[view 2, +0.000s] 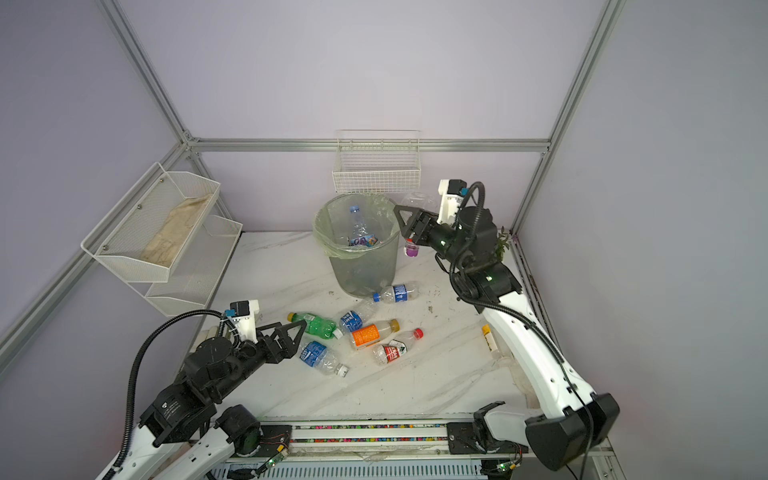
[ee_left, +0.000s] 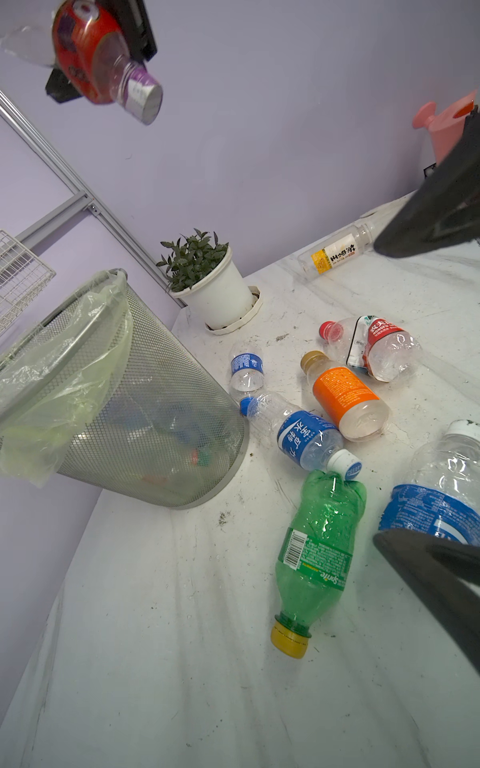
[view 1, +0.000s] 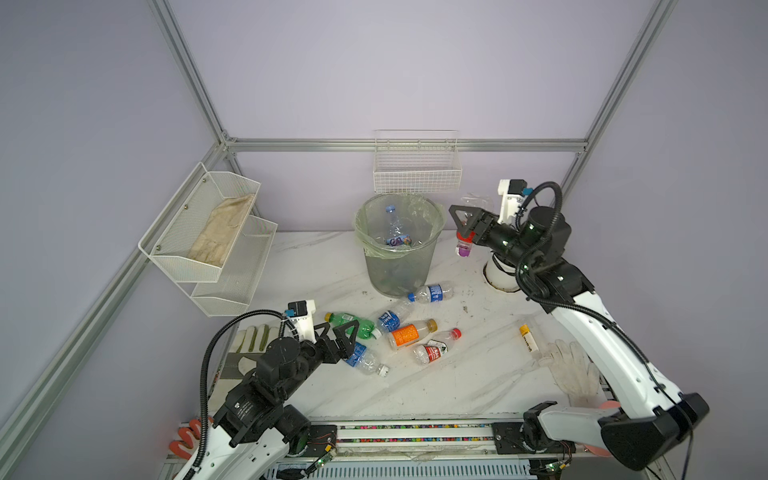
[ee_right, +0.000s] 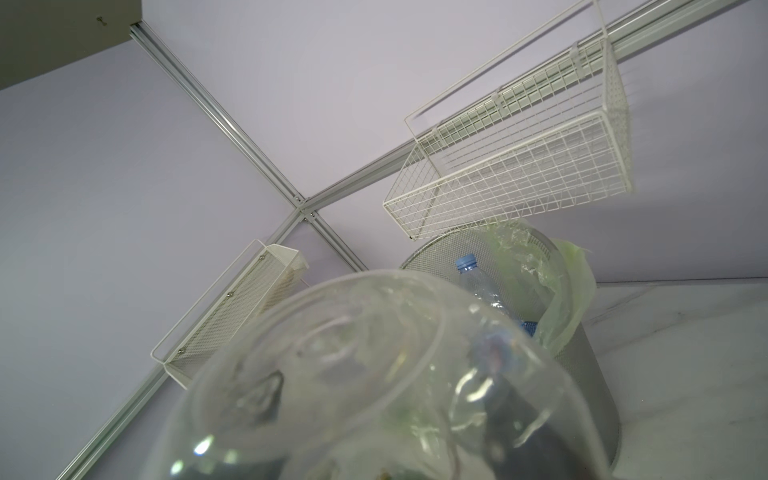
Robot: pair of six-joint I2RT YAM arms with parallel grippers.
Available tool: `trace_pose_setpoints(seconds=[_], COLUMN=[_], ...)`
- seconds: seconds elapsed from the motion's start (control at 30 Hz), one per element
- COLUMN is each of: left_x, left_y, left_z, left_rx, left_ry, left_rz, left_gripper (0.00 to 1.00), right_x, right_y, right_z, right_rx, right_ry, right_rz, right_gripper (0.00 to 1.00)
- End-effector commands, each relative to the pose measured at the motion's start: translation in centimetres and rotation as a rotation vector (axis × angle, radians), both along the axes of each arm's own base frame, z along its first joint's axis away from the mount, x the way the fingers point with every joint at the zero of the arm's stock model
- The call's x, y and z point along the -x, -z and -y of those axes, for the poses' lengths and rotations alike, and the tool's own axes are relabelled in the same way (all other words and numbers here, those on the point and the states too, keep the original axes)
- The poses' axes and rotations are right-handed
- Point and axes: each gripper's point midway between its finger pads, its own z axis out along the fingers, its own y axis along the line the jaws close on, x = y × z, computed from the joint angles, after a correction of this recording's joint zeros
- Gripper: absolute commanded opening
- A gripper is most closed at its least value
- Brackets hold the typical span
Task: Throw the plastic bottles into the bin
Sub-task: 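Open the right gripper to drop the clear bottle into the wastebasket, then move the right gripper back toward the clear yellow-capped bottle near the glove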
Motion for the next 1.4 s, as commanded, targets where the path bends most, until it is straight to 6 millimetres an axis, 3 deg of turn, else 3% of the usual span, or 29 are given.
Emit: trace_pose_setpoints(seconds=[0.0,0.07,0.1,0.17,0.23,0.43,0.7,1.13,1.37], left_x=[0.2,0.4,0.5,0.7,0.9,1.0,0.3,0.5,0.3], left_y=[0.0,-0.3,-0.4,-0.6,-0.9,-0.6,-0.6,0.7,1.3], left_z=[0.5,0.4,0.3,0.0,-0.3,-0.7,0.1,0.6,1.0], left_rx=[0.03,0.035,0.036,0.039,0.041,0.029,0.005,0.008,-0.002], left_ry=[0.022,0.021,0.019,0.013,0.009,-0.008,0.011,0.033,0.044], left_rz=[0.005,0.006,0.006,0.011,0.015,0.012,-0.011,-0.042,-0.06], left_gripper=[1.0,1.0,1.0,1.0,1.0,1.0,1.0,1.0,1.0], right_x=[-4.0,-6.2,-7.2,-8.4,-8.3,-4.5,-1.0,2.9,3.2], right_y=[1.0,1.8,2.7,3.7,3.7,0.0,-0.7,2.4,8.2], right_z=[-2.8,-5.3,-6.0,-7.0,-7.0,-4.6,-1.0,5.9,8.7], right_rx=[0.024,0.062,0.088,0.137,0.188,0.103,0.099,0.124,0.216], right_ry=[0.007,-0.024,-0.016,-0.018,0.013,0.051,0.13,0.356,0.469], right_rz=[-0.052,-0.084,-0.11,-0.153,-0.161,-0.05,-0.037,-0.102,-0.266], right_gripper=[0.36,0.8,0.97,0.97,0.97,0.97,0.97,0.97,0.97])
